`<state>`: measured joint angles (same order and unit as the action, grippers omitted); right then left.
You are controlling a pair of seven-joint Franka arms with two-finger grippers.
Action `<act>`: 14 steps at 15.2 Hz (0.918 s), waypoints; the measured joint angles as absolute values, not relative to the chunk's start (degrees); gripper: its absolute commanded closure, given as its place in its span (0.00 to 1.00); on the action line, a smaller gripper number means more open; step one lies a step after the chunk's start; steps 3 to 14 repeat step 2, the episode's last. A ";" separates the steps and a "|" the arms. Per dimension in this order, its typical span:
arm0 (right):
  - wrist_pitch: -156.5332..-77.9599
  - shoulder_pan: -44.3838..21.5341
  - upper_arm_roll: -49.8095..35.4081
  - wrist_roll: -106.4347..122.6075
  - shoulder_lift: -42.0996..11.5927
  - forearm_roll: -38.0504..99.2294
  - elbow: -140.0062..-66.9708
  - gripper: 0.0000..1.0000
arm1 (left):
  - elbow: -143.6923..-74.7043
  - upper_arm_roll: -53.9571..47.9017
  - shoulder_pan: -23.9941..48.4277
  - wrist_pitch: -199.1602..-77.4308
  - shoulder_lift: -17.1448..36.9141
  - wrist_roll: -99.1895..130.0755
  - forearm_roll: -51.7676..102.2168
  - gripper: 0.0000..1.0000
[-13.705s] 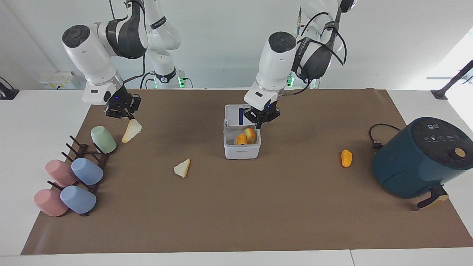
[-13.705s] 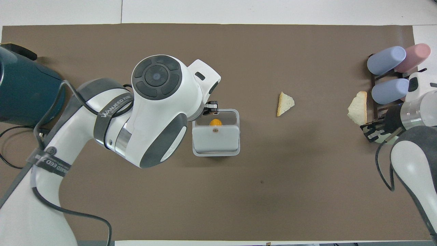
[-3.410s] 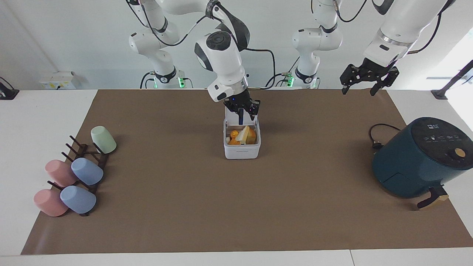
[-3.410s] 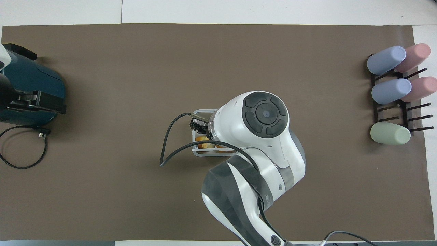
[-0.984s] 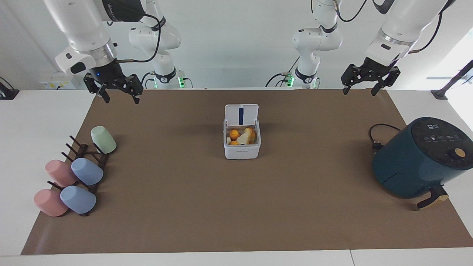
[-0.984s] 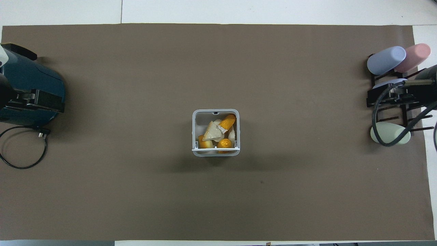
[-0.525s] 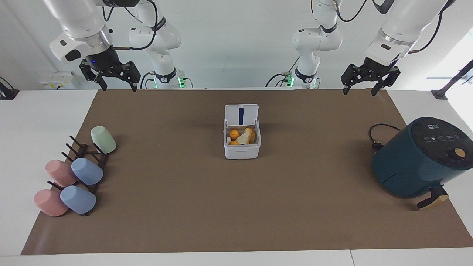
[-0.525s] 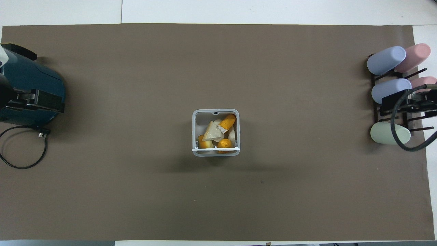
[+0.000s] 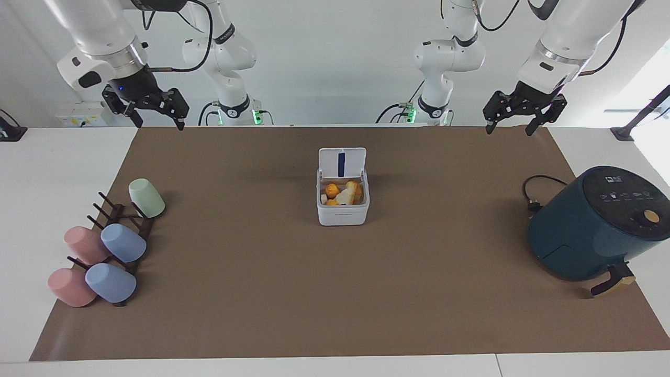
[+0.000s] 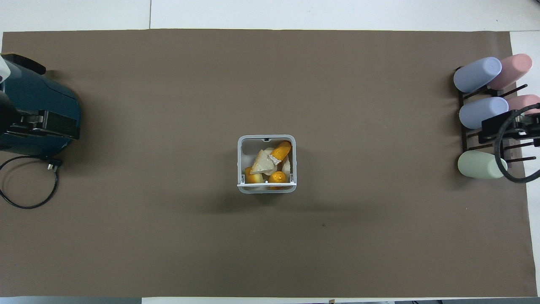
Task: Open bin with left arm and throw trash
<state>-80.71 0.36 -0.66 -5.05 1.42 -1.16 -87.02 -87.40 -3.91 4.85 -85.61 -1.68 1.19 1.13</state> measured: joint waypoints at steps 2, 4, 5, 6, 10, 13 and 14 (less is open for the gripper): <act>-80.71 0.36 -0.68 -5.05 1.61 -1.15 -87.27 0.00 | -87.40 -3.90 4.85 -85.61 -1.68 1.19 1.13 0.00; -80.71 0.36 -0.68 -5.05 1.61 -1.15 -87.27 0.00 | -87.40 -3.90 4.85 -85.61 -1.68 1.19 1.13 0.00; -80.71 0.36 -0.68 -5.05 1.61 -1.15 -87.27 0.00 | -87.40 -3.90 4.85 -85.61 -1.68 1.19 1.13 0.00; -80.71 0.36 -0.68 -5.05 1.61 -1.15 -87.27 0.00 | -87.40 -3.90 4.85 -85.61 -1.68 1.19 1.13 0.00; -80.71 0.36 -0.68 -5.05 1.61 -1.15 -87.27 0.00 | -87.40 -3.90 4.85 -85.61 -1.68 1.19 1.13 0.00; -80.71 0.36 -0.68 -5.05 1.61 -1.15 -87.27 0.00 | -87.40 -3.90 4.85 -85.61 -1.68 1.19 1.13 0.00; -80.71 0.36 -0.68 -5.05 1.61 -1.15 -87.27 0.00 | -87.40 -3.90 4.85 -85.61 -1.68 1.19 1.13 0.00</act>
